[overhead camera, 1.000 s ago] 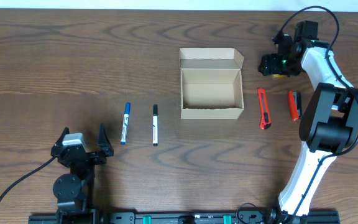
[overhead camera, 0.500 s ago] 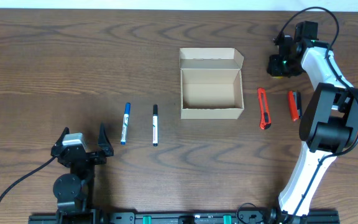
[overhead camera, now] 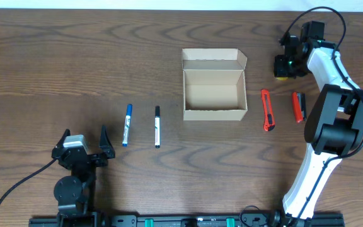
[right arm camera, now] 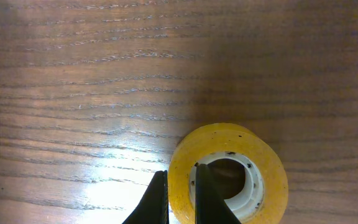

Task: Pack container
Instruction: 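Lower the right gripper and grasp the yellow tape roll, then carry the tape roll into the box and release it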

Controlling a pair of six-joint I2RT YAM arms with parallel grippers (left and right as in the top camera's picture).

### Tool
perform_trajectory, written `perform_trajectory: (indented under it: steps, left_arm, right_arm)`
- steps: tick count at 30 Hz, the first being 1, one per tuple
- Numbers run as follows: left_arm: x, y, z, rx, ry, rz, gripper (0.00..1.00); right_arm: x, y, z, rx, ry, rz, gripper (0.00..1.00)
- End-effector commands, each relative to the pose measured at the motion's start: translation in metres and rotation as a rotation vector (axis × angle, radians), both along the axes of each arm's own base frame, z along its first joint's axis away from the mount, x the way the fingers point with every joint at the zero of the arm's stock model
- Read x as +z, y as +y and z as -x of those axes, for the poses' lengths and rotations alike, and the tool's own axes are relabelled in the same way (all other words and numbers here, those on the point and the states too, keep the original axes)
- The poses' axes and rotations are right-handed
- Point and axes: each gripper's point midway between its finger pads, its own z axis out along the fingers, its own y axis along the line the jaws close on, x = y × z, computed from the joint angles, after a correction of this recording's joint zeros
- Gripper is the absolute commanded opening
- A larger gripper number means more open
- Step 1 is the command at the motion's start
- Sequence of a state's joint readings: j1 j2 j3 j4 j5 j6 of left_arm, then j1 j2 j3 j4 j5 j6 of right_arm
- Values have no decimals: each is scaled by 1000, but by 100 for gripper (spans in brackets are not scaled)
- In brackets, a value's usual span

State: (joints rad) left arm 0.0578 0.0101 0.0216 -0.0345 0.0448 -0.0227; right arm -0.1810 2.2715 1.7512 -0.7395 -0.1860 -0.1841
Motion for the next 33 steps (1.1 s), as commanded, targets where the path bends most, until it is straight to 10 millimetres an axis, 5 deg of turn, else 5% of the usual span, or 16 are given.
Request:
perform_trajectory:
  steps: [1, 6, 12, 23, 33]
  left_arm:
    - [-17, 3, 1, 18, 52, 0, 95]
    - [-17, 3, 1, 18, 52, 1, 95]
    - [-17, 3, 1, 18, 52, 0, 95]
    - [-17, 3, 1, 18, 52, 0, 95]
    - [-17, 3, 1, 18, 52, 1, 95]
  right_arm:
    - [-1, -6, -1, -16, 4, 2, 2]
    - [22, -4, -13, -8, -30, -14, 1]
    - [74, -7, -37, -4, -115, -7, 1]
    - [151, 10, -42, 30, -182, -85, 1]
    - [190, 81, -10, 159, -113, -270, 1]
